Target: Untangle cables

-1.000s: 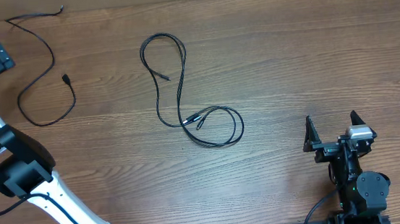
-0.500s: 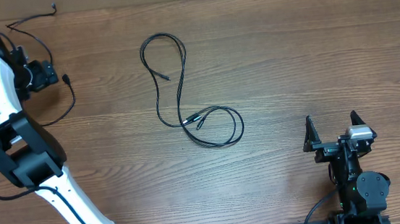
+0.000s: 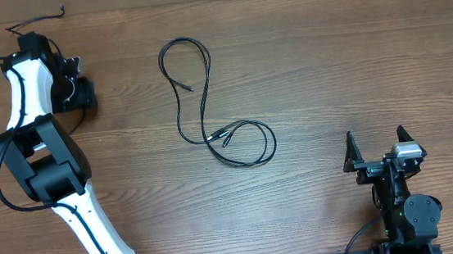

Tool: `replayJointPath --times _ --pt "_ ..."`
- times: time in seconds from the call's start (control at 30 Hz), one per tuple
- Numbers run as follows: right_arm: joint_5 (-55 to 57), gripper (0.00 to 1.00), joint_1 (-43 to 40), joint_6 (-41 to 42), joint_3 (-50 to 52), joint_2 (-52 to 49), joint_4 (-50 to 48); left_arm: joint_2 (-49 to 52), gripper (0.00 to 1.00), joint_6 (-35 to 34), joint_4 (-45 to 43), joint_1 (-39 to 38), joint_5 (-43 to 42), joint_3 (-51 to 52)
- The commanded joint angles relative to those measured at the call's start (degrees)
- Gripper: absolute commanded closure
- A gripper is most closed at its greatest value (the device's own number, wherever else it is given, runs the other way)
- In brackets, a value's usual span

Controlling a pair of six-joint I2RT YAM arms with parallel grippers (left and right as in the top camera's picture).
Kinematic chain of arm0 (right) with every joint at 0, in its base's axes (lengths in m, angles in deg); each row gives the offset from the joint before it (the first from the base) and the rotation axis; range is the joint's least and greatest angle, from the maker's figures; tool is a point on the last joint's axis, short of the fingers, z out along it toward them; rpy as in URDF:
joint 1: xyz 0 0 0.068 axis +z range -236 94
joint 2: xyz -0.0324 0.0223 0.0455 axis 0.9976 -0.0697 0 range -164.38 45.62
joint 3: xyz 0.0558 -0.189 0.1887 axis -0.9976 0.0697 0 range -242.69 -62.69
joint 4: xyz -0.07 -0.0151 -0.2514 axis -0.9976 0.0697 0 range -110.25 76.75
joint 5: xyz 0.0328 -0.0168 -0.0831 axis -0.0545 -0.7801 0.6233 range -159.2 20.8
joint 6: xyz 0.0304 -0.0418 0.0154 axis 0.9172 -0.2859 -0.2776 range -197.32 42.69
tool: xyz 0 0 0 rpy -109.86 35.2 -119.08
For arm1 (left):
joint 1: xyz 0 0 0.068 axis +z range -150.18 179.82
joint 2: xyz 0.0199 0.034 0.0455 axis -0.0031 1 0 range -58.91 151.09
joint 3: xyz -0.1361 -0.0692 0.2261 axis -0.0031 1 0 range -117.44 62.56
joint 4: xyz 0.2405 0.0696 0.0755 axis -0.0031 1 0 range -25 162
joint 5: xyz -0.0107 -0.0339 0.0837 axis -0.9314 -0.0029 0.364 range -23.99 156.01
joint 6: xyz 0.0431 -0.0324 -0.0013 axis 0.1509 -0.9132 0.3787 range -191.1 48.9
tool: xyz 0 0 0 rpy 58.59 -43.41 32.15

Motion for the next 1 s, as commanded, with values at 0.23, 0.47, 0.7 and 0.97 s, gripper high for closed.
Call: replayJointPath --times 0.23,0.47,0.7,0.97 --pt "-0.09 0.0 -0.04 0.33 0.59 0.52 -0.35 0.42 0.87 -2.67 -4.48 0.37 1.11 2.58" --pt "-0.11 0.0 -0.04 0.33 0.59 0.52 -0.35 0.39 0.96 -8.79 -8.02 0.37 -0.81 2.49" --pt "-0.09 0.0 -0.04 0.33 0.59 0.52 -0.35 0.39 0.96 -19.47 -13.0 0.87 -13.31 -3.04" --pt "-0.09 0.0 -0.04 0.33 0.59 0.52 -0.35 0.39 0.96 -41.92 -28.57 1.99 -31.32 -16.48"
